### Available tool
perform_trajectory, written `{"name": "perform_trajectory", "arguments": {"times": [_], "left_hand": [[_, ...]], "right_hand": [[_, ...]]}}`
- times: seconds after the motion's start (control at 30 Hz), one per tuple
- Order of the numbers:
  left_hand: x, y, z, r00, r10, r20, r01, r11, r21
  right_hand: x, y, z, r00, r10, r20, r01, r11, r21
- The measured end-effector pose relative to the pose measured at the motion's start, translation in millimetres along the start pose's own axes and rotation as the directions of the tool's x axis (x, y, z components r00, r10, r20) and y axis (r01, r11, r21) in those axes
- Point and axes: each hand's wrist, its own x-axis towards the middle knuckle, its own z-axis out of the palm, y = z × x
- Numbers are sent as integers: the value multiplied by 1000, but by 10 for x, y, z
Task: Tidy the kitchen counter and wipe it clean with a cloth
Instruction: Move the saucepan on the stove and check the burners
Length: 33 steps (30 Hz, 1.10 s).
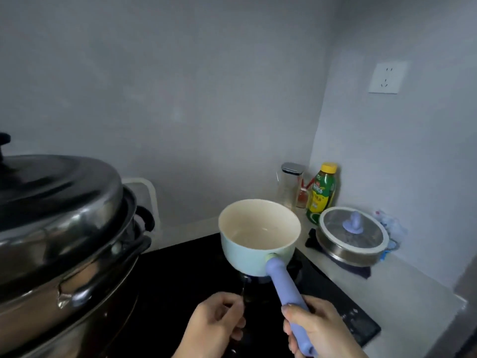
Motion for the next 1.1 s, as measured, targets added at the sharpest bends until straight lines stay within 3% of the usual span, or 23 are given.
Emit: {"name": "perform_trajectory", "arguments": {"times": [0.1,0.2,0.6,0.87,1.1], "left_hand": [[86,-161,-248,971,-46,-234,48,999,5],[182,-266,-324,931,-79,-357,83,997,-3],[396,-353,98,898,-60,-435,81,996,29],[378,-388,226,892,-75,-446,96,995,24],[212,-428,133,899,-59,-434,101,992,75]], "right_hand": [[159,-28,-296,997,-76,-8,75,993,-94],[401,-76,-429,1000,-8,27,10,998,-69],[554,-182,-657,972,53,230,-36,996,-77],[479,-64,-728,975,60,212,-22,984,-177],[431,-164,-812,968,96,232,-58,985,-163]]}}
